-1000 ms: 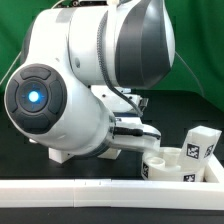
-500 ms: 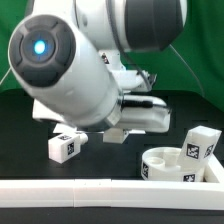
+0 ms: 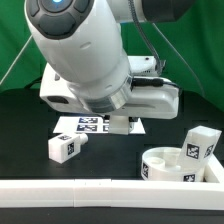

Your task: Assemble stool

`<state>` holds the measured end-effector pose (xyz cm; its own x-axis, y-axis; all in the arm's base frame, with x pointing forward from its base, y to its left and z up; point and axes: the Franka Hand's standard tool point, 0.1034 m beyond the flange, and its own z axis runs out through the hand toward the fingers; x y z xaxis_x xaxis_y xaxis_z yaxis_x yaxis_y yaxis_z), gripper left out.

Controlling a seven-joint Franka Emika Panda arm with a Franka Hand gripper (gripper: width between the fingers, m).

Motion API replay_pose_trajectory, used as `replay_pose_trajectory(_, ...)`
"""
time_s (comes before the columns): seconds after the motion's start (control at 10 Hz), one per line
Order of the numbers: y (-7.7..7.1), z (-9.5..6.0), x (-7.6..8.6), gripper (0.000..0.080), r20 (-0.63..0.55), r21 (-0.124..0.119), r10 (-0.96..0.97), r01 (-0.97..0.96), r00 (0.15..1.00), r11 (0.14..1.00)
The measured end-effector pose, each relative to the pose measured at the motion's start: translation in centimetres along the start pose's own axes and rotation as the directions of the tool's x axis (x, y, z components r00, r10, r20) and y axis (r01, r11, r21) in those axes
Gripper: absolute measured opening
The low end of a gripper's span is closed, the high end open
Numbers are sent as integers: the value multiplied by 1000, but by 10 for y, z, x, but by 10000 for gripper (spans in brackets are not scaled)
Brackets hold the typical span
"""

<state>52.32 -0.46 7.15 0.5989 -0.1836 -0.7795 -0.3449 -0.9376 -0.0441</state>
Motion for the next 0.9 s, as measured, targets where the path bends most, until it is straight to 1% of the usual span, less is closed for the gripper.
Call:
replay_pose_trajectory(0.1, 0, -6, 4, 335, -11, 0, -29, 29, 1000, 1000)
replay_pose_trajectory(0.2, -9, -26, 13, 335, -112, -20, -57, 55, 992, 998)
replay_pose_trajectory(0.3, -20, -44, 2, 335, -204, -42, -86, 79, 975, 996)
replay_pose_trajectory(0.4, -25, -46, -7, 335, -275, -40, -94, 86, 957, 995)
replay_pose_trajectory(0.5, -24, -47, -1, 335, -338, -36, -92, 84, 937, 996)
replay_pose_trajectory(0.6, -27, -53, 4, 335, -430, -35, -94, 87, 898, 996)
replay_pose_trajectory(0.7, -28, -55, 4, 335, -501, -33, -94, 90, 860, 995)
replay_pose_trajectory(0.8, -28, -57, 7, 335, -567, -60, -119, 103, 815, 993)
replay_pose_trajectory(0.9, -30, -62, 10, 335, -620, -130, -180, 127, 763, 983)
